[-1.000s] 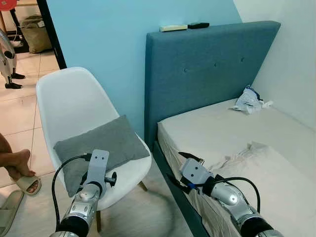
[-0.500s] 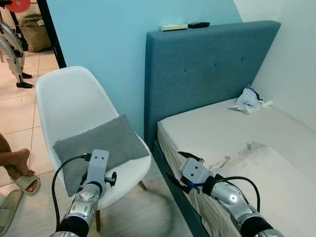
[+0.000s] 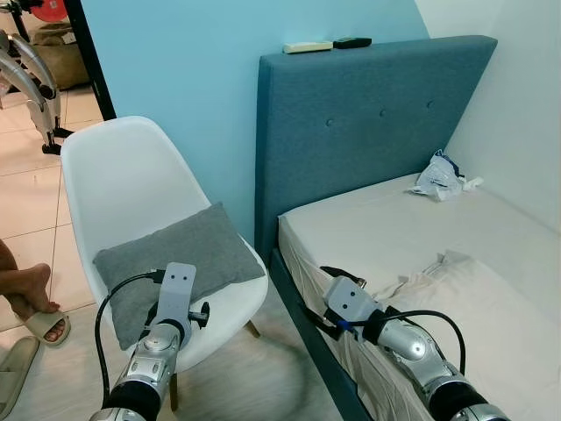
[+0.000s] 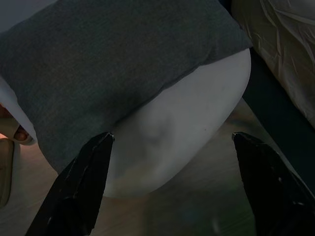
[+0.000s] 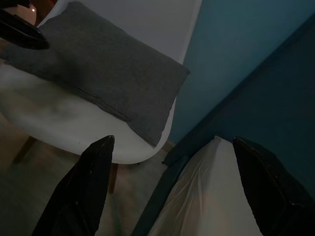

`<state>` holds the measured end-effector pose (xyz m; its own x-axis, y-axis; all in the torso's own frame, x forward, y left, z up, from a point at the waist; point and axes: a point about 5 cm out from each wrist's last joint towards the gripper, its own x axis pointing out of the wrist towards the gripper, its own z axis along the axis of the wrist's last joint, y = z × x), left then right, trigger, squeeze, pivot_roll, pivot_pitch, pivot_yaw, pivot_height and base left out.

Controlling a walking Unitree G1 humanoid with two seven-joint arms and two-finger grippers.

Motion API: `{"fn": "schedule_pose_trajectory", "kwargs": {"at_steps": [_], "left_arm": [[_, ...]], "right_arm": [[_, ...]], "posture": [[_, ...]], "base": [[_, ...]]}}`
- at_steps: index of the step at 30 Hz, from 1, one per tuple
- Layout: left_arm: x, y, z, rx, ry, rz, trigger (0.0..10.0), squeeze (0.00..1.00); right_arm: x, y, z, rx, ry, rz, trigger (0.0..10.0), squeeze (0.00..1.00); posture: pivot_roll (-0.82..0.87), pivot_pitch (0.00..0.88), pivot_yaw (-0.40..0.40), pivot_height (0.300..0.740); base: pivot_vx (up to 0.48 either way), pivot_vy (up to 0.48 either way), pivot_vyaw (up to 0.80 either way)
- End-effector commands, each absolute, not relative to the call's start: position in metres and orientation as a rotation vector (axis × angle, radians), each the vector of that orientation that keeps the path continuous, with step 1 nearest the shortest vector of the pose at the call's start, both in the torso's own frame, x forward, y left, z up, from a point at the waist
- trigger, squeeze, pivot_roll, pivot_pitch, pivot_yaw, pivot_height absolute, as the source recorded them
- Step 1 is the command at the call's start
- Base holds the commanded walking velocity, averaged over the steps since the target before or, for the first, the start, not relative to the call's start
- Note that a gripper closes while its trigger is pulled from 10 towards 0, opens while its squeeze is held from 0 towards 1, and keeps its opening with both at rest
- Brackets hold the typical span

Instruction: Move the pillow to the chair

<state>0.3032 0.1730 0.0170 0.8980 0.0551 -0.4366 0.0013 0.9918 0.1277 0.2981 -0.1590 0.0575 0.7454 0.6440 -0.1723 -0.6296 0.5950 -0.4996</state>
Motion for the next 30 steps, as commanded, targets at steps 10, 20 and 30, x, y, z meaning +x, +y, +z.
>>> {"fn": "schedule_pose_trajectory", "kwargs": {"at_steps": [10,20,30], "left_arm": [[0.3030,0.1723,0.0158,0.130,0.462,0.022,10.0,0.00],[0.3021,0.1716,0.0149,0.132,0.465,0.017,10.0,0.00],[0.3020,0.1754,0.0152,0.144,0.464,0.016,10.0,0.00]], "right_arm": [[0.2978,-0.1620,0.0570,-0.562,-0.024,0.733,10.0,0.00],[0.2972,-0.1612,0.0572,-0.561,-0.030,0.737,10.0,0.00],[0.2960,-0.1599,0.0557,-0.559,-0.030,0.739,10.0,0.00]], "posture": [[-0.10,0.067,-0.044,0.740],[-0.10,0.070,-0.045,0.740],[-0.08,0.049,-0.046,0.740]], "base": [[0.000,0.000,0.00],[0.000,0.000,0.00],[0.000,0.000,0.00]]}}
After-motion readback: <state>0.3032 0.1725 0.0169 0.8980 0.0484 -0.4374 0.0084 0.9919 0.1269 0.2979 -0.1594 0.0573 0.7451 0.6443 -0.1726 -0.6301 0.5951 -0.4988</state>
